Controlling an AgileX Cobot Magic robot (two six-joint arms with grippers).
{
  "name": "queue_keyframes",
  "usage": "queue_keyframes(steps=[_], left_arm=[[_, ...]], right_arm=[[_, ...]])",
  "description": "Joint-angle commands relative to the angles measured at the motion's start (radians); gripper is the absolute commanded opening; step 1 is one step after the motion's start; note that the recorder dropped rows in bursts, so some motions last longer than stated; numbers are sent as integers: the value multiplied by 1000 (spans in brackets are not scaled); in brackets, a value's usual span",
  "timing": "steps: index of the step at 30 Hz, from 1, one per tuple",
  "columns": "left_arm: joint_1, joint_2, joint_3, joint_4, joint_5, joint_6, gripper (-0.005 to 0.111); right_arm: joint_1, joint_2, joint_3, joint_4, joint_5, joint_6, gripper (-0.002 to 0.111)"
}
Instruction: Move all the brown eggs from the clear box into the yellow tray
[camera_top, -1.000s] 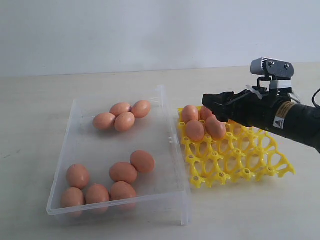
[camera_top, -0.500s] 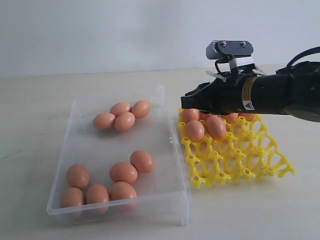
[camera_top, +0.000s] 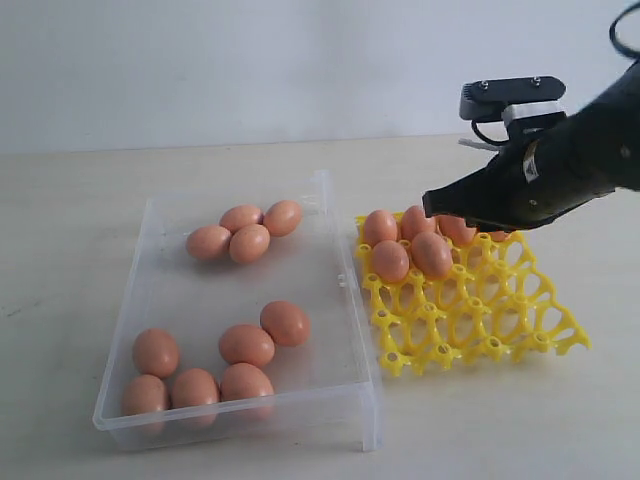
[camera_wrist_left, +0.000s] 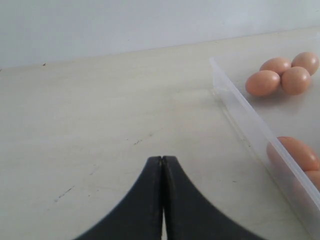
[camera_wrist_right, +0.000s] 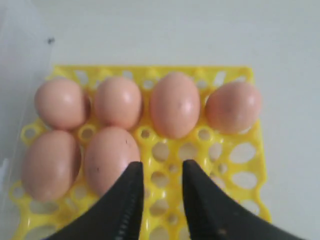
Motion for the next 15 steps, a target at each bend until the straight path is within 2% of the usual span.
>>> queue_keyframes(steps=[1,5,8,11,15], left_arm=[[-1,-6,-5,-4,-8,-3,0],[-1,-6,-5,-4,-8,-3,0],[-1,-6,-5,-4,-8,-3,0],[-1,-6,-5,-4,-8,-3,0],[-1,-6,-5,-4,-8,-3,0]], right_arm=[[8,19,-162,369,343,-365,47],[8,90,-339,420,514,-405,47],[8,238,-531,420,736,-432,47],[8,340,-608,409,809,-454,48],[8,401,-661,346,772,-461,67]])
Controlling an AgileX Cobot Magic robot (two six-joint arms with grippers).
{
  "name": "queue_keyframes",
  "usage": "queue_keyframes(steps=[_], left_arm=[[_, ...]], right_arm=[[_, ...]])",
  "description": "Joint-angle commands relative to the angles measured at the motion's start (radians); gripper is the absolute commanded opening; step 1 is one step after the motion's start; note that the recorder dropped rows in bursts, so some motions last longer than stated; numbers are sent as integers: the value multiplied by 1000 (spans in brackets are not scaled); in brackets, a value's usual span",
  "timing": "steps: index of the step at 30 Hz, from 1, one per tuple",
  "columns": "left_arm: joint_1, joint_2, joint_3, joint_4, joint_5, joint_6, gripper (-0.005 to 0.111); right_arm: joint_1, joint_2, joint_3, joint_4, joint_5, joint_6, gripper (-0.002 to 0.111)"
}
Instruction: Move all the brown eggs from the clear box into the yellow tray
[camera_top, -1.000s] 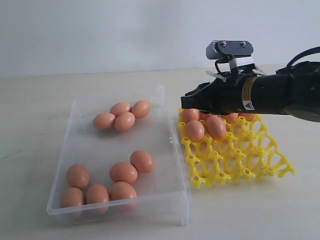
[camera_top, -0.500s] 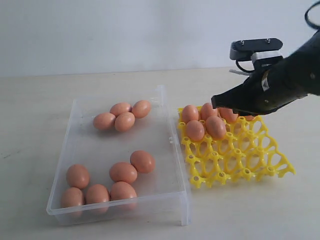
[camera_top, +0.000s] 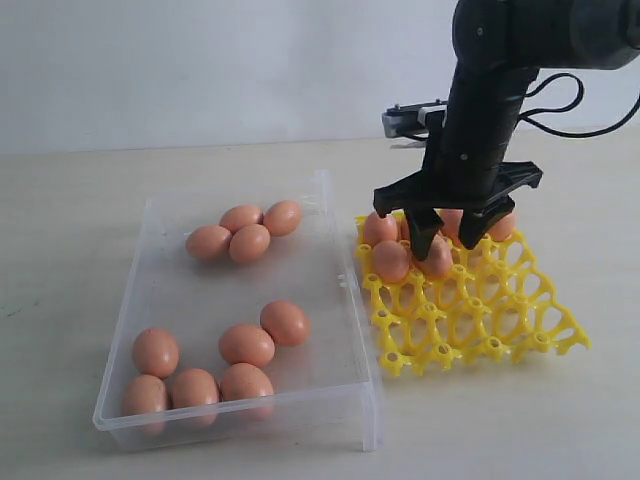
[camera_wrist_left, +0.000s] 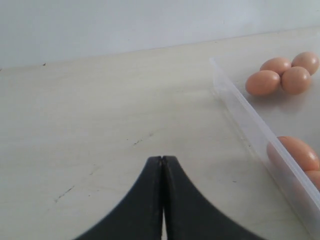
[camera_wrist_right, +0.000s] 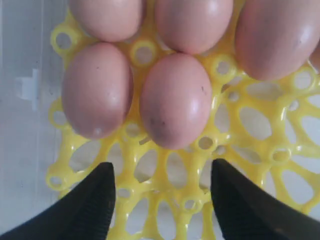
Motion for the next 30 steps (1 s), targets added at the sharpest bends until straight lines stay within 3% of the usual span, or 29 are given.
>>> queue_keyframes(steps=[1,16,26,30], left_arm=[[-1,-6,-5,-4,-8,-3,0],[-1,-6,-5,-4,-8,-3,0],[-1,-6,-5,-4,-8,-3,0],[-1,-6,-5,-4,-8,-3,0]], right_arm=[[2,37,-52,-78,-37,-4,67],[2,162,-150,-80,-41,-2,60],[2,169,-150,-42,-43,-12,23],[2,160,-150,-42,-73,-12,3]])
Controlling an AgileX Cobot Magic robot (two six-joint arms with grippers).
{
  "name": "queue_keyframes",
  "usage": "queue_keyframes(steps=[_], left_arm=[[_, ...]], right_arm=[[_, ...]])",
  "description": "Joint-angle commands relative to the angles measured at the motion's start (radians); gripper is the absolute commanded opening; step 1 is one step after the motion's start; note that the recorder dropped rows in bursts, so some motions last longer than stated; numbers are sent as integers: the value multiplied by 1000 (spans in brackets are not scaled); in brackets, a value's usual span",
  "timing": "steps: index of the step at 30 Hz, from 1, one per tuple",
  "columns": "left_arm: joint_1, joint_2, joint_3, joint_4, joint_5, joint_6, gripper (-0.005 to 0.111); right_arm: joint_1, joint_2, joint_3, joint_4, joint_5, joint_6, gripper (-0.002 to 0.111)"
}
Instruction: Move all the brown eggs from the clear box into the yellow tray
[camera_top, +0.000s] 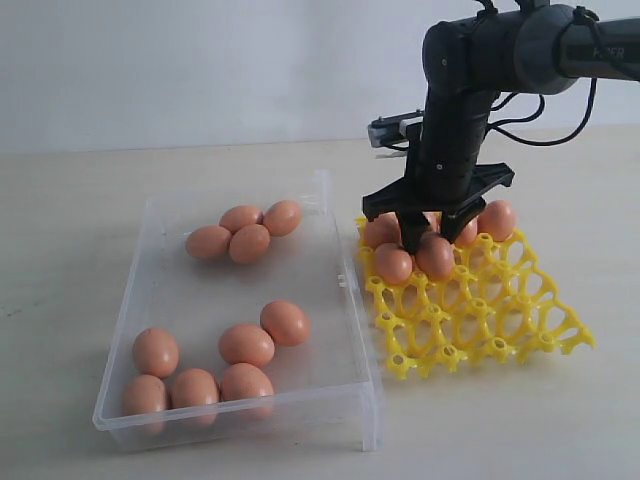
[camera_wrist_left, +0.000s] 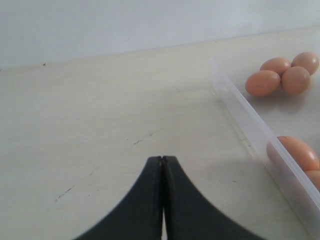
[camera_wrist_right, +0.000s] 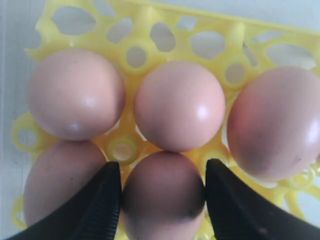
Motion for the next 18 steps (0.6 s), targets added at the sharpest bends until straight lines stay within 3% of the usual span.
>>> queue_keyframes(steps=[1,11,18], left_arm=[[-1,-6,-5,-4,-8,-3,0],[-1,-6,-5,-4,-8,-3,0],[-1,-6,-5,-4,-8,-3,0]], right_arm=[[2,-19,-6,14,-53,-8,0],[7,-173,44,-14,-185,20,0],[65,-291,328,-112,-458,99,0]])
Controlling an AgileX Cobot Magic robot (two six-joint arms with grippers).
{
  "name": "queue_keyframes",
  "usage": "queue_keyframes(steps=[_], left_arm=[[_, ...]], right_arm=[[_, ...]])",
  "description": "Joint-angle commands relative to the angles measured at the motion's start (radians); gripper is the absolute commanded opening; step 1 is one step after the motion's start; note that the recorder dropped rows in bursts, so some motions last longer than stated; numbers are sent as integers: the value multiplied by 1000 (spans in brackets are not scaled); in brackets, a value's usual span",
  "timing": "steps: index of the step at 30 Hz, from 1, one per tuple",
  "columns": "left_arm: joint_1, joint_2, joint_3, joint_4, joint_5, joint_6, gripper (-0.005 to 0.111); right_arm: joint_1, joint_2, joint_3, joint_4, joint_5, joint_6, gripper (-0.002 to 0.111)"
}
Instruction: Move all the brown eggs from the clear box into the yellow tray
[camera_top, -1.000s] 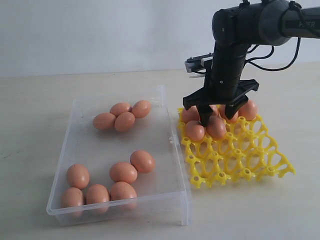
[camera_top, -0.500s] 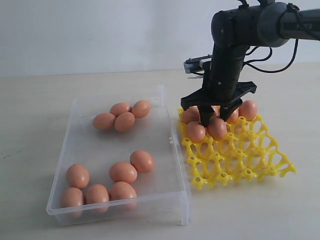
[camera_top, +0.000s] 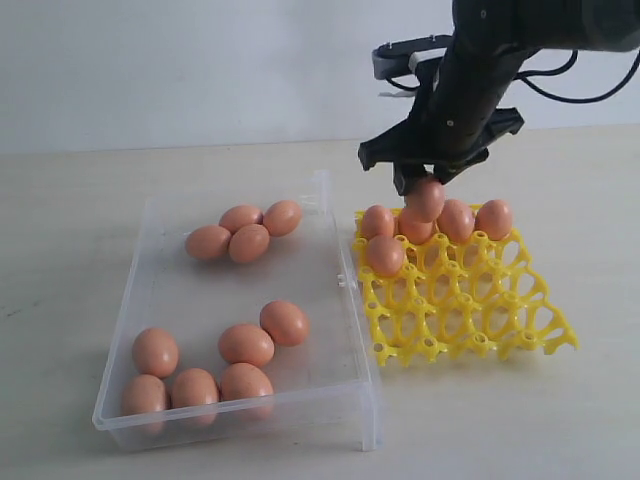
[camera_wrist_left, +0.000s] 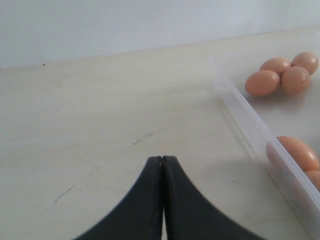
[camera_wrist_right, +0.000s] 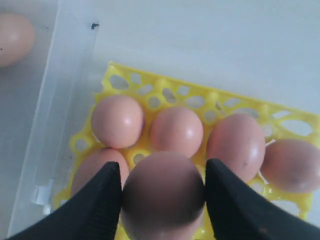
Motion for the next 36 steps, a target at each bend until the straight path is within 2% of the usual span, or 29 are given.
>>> queue_keyframes(steps=[1,5,10,24,36], left_arm=[[-1,-6,-5,-4,-8,-3,0],[-1,-6,-5,-4,-8,-3,0],[-1,-6,-5,-4,-8,-3,0],[-1,-6,-5,-4,-8,-3,0],[-1,-6,-5,-4,-8,-3,0]], right_arm=[[45,-84,197,-63,-235,54,0],[64,-148,376,-164,-468,183,0],[64,-201,514,-297,-661,310,0],[32,-208,549,-446,-704,310,0],[2,-176,549,-449,-747,310,0]])
